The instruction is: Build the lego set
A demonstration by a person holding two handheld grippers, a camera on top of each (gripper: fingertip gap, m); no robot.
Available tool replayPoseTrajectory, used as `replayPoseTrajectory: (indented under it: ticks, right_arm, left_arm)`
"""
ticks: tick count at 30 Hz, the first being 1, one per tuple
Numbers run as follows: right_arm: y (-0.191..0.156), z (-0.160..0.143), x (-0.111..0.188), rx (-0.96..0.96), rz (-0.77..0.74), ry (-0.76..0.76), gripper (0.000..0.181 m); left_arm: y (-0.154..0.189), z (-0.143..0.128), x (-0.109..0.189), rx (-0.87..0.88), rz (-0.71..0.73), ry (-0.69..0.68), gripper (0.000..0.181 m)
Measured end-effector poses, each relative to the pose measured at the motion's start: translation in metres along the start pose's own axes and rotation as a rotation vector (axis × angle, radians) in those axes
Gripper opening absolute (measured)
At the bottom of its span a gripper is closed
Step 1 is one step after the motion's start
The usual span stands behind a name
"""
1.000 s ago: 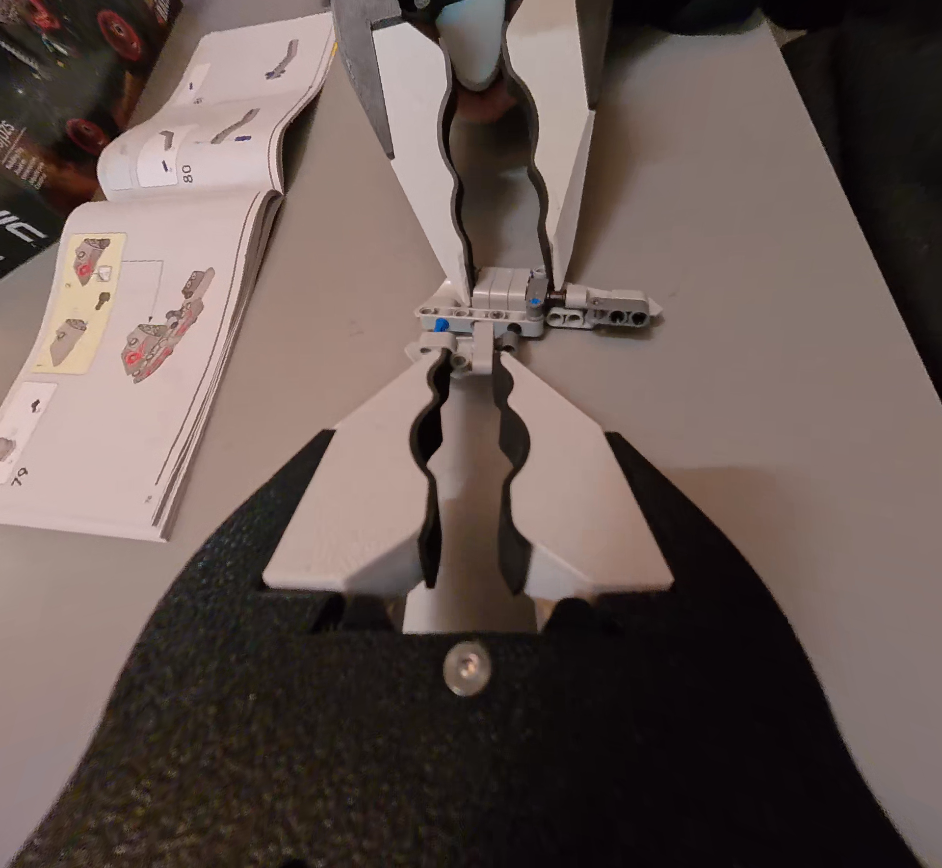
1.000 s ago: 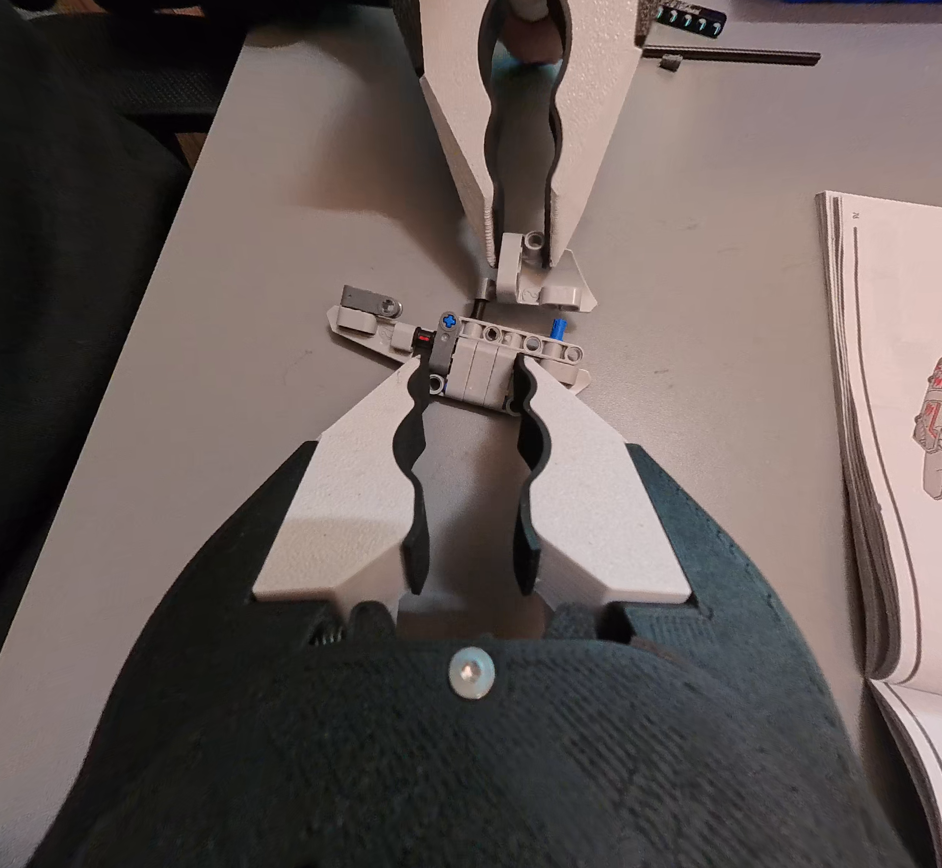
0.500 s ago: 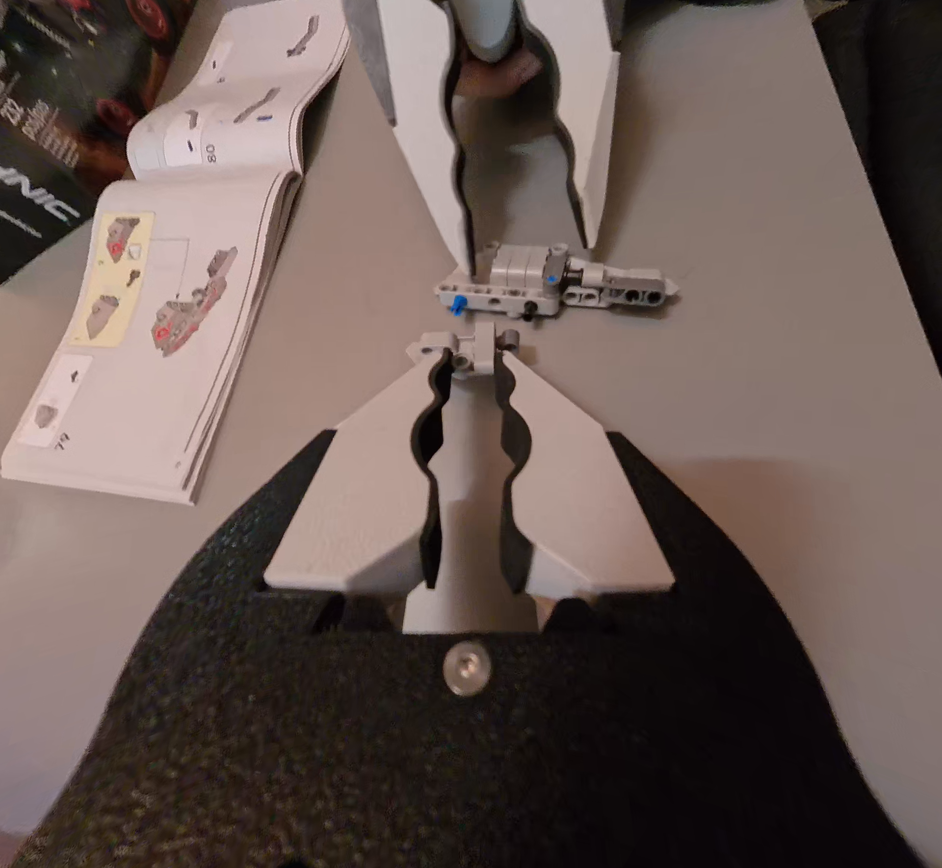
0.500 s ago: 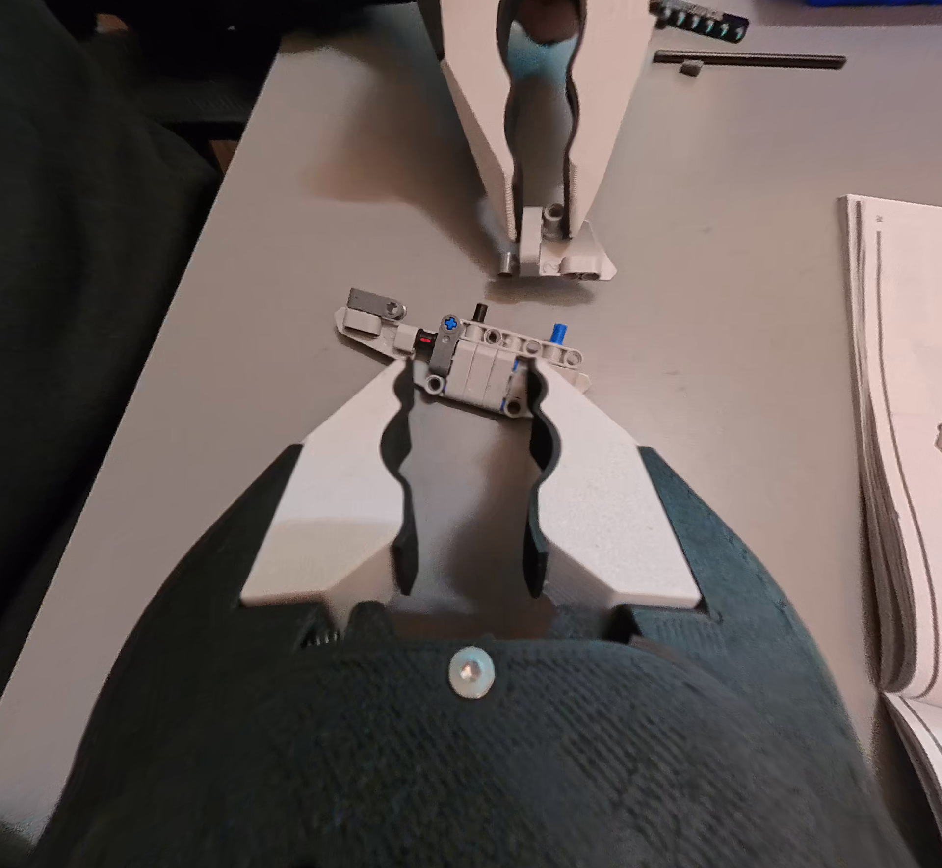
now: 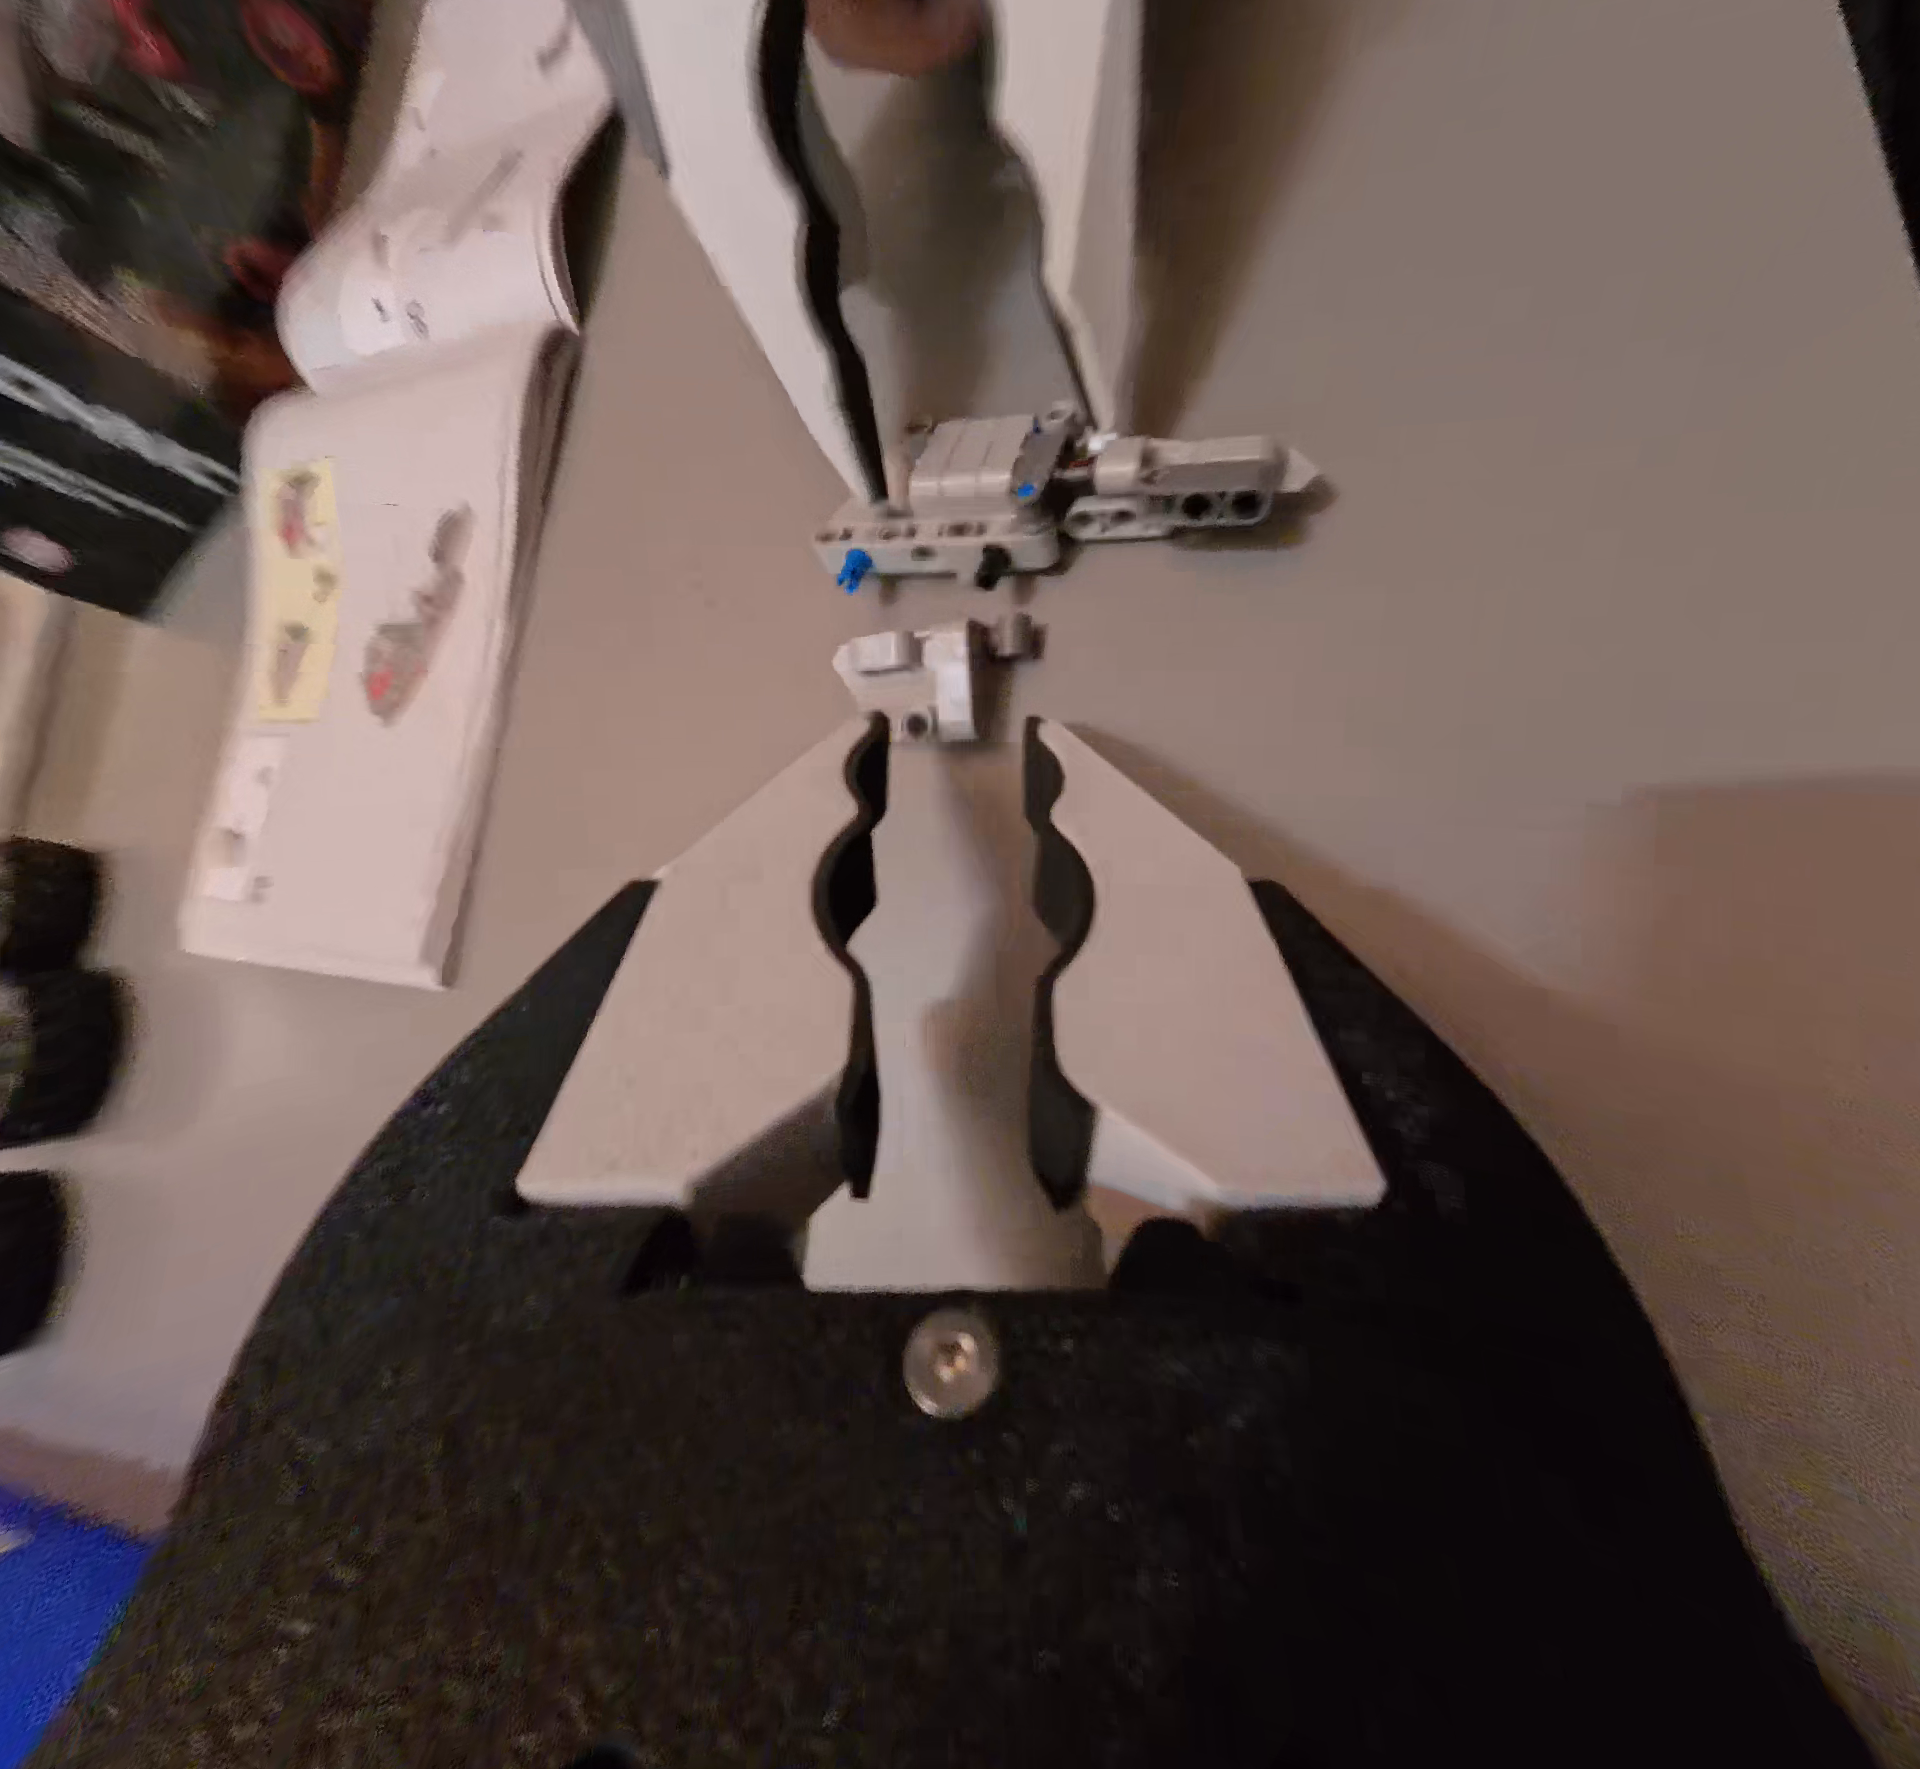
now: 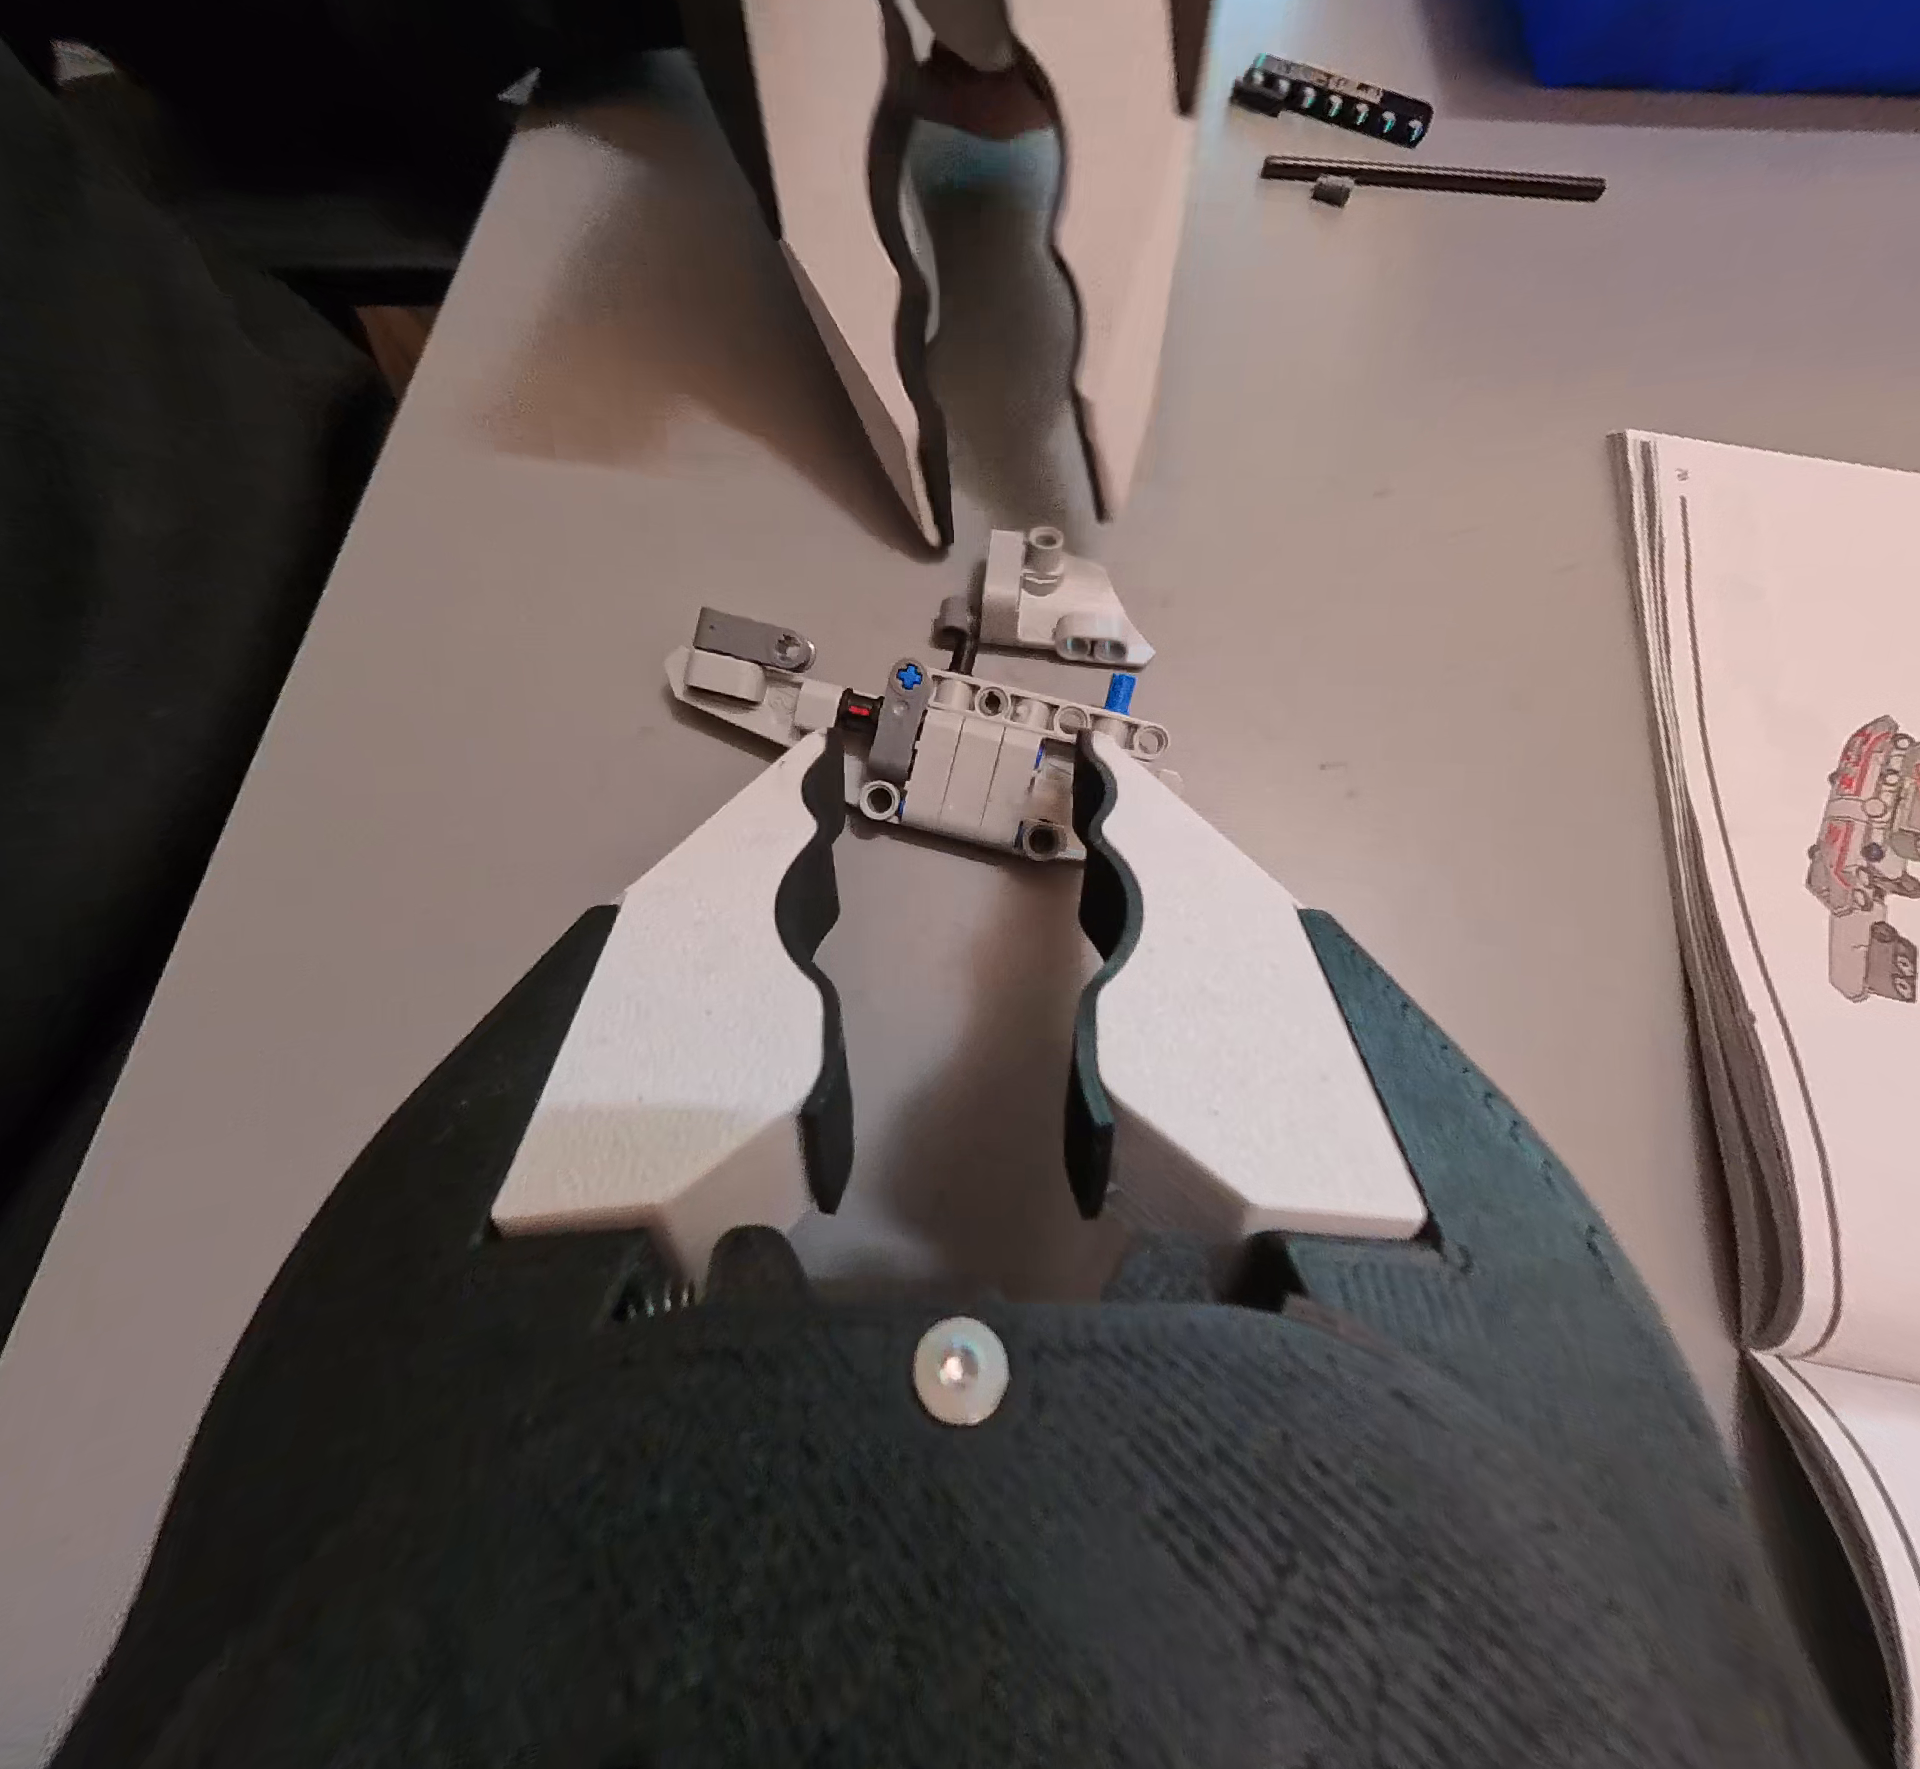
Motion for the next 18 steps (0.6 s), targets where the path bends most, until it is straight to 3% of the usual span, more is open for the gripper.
replayPoseTrajectory:
  ticks: [2, 6, 18]
  right_arm:
    - [0.0, -0.001, 0.0, -0.007, -0.003, -0.001, 0.043]
    - [0.0, -0.002, -0.001, -0.009, 0.006, -0.016, 0.044]
    - [0.0, -0.006, -0.005, -0.011, 0.015, -0.058, 0.041]
  left_arm:
    - [0.01, 0.014, 0.001, -0.084, 0.109, 0.014, 0.012]
    - [0.021, 0.017, -0.011, -0.132, 0.193, -0.102, 0.016]
    - [0.019, 0.019, -0.024, -0.129, 0.284, -0.194, 0.004]
Point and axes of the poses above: each gripper's, where its closed fingertips meet, x back along the fingers, z out of its top, y = z × x across the jaws, the point moved 5 cm from there along x, back along the fingers, and after that the axes turned 2 degrees about -z, right-handed, at the moved point
